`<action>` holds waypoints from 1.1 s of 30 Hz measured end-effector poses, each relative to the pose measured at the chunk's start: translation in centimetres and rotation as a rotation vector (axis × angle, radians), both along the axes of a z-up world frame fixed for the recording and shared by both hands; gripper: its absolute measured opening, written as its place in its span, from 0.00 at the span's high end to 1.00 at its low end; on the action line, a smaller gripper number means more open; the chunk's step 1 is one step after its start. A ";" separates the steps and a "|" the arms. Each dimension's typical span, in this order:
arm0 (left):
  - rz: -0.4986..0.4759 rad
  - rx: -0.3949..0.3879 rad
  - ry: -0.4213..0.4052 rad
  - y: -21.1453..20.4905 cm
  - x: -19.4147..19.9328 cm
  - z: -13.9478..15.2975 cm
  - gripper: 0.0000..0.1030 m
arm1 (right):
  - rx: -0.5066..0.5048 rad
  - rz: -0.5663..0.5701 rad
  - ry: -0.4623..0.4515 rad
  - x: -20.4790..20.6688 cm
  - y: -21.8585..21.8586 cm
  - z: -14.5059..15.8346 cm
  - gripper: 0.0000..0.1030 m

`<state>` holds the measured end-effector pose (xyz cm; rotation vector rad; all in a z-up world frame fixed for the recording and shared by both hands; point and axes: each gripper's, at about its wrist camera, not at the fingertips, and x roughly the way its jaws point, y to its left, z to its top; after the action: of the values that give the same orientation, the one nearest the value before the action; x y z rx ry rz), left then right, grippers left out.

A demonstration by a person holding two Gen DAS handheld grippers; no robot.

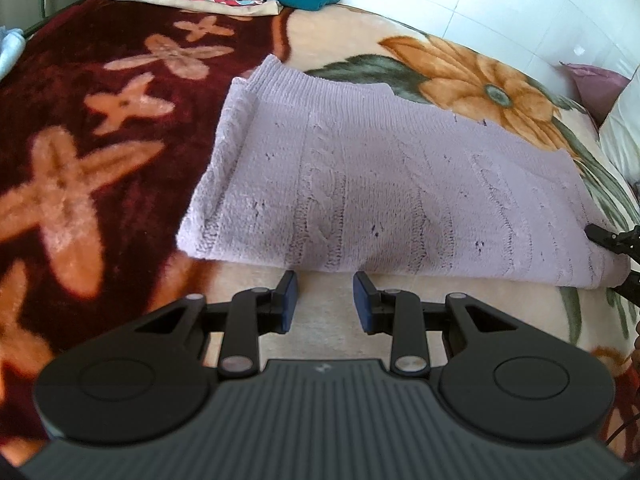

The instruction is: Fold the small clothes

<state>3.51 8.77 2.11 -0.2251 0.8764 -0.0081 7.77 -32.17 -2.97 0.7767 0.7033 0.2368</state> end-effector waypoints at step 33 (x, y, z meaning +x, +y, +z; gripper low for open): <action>-0.056 0.083 -0.038 1.8 -0.4 3.3 0.68 | 0.008 0.076 -0.195 0.4 4.1 7.5 0.72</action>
<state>3.13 10.57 5.44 -0.1222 0.8429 -0.0283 8.13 -28.08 4.52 0.7241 0.5484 0.3796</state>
